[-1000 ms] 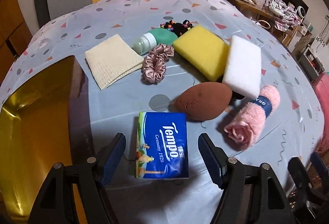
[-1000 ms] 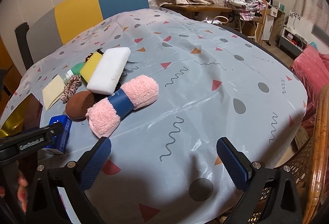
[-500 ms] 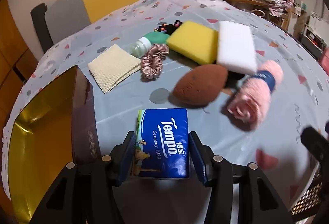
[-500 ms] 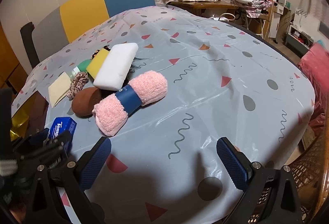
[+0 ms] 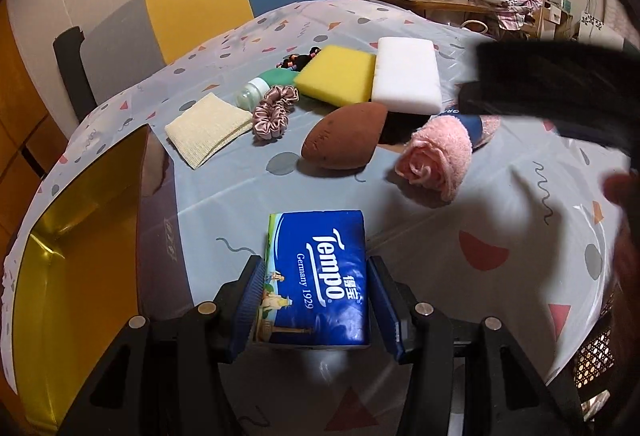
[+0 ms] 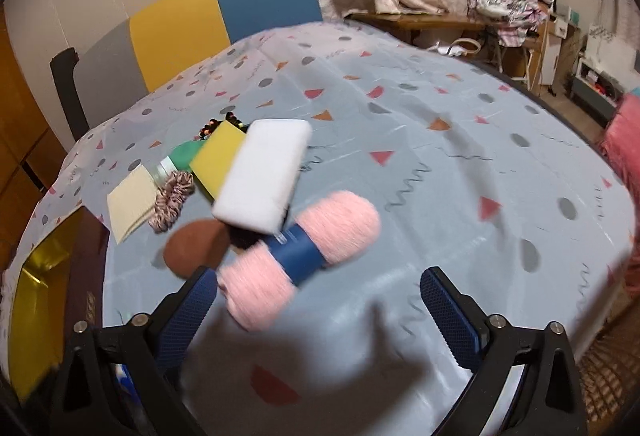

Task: Organize soft objects
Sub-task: 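Lift the tissue pack with the left gripper while the right gripper grasps the pink rolled towel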

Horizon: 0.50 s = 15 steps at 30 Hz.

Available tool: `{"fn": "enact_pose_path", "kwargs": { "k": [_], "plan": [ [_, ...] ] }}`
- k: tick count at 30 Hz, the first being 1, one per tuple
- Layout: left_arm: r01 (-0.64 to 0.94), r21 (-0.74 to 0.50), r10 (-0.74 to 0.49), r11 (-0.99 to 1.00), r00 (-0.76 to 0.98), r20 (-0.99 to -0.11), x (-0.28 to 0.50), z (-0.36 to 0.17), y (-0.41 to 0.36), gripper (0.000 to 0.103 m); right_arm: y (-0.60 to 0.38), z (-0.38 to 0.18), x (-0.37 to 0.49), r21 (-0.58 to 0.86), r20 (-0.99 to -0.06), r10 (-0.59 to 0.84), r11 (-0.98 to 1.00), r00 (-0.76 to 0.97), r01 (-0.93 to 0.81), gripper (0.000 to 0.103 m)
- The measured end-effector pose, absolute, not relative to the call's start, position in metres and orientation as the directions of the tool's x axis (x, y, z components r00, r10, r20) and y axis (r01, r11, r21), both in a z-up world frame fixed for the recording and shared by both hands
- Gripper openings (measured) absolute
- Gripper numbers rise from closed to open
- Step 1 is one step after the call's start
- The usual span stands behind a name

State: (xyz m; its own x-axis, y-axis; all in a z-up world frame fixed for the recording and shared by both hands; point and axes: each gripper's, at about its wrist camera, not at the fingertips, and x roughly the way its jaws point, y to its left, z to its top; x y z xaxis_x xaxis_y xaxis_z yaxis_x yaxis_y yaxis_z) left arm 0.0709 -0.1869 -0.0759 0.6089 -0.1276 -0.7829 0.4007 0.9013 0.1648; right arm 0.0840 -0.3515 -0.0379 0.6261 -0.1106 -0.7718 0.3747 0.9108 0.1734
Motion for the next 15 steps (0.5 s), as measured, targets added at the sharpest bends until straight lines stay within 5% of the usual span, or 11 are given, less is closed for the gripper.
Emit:
{"fn": "enact_pose_path", "kwargs": {
  "k": [8,15],
  "plan": [
    [0.408,0.160,-0.137,0.899,0.608,-0.782,0.070,-0.076,-0.186,0.052,-0.355,-0.076,0.127,0.226,-0.868,-0.013,0.880,0.497,0.418,0.076],
    [0.409,0.152,-0.146,0.900,0.610,-0.779,0.068,-0.077,-0.185,0.053,-0.375,-0.067,0.088,0.237,-0.848,-0.018,0.880,0.529,0.412,0.072]
  ]
}}
